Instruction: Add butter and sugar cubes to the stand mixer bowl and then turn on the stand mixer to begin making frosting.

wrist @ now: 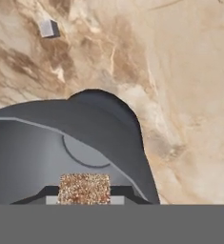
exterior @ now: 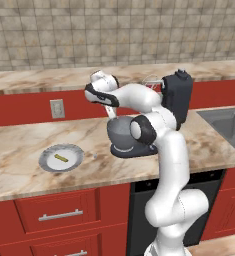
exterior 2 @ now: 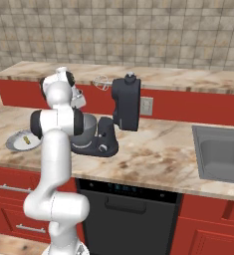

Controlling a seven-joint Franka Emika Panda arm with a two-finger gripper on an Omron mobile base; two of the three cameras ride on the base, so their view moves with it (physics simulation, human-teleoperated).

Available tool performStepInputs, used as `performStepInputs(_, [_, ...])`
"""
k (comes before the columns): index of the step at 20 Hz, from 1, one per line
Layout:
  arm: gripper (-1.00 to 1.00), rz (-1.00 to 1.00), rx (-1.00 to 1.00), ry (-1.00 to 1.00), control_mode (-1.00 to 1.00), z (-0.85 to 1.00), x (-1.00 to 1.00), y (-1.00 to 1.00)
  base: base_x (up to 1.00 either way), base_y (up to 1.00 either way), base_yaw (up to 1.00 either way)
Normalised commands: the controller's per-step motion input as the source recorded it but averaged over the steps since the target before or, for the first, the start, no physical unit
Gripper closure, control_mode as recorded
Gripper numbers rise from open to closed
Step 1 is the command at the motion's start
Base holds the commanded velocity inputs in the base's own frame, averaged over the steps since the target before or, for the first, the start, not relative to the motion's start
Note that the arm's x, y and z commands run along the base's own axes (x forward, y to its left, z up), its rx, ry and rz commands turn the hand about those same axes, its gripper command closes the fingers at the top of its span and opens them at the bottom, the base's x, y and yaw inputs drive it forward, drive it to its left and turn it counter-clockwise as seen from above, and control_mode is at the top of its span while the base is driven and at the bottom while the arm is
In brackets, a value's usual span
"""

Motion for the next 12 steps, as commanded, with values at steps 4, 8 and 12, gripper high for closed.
performStepInputs(4, [1.00,0.01,0.00,0.00,-1.00,-0.43,0.07,-0.46,0.00,0.00,0.00])
performStepInputs(8, [1.00,0.04,0.00,0.00,-1.00,-0.34,-0.19,-0.75,0.00,0.00,0.00])
performStepInputs(12, [1.00,0.04,0.00,-0.01,-1.00,-0.21,-0.62,-0.89,0.00,0.00,0.00])
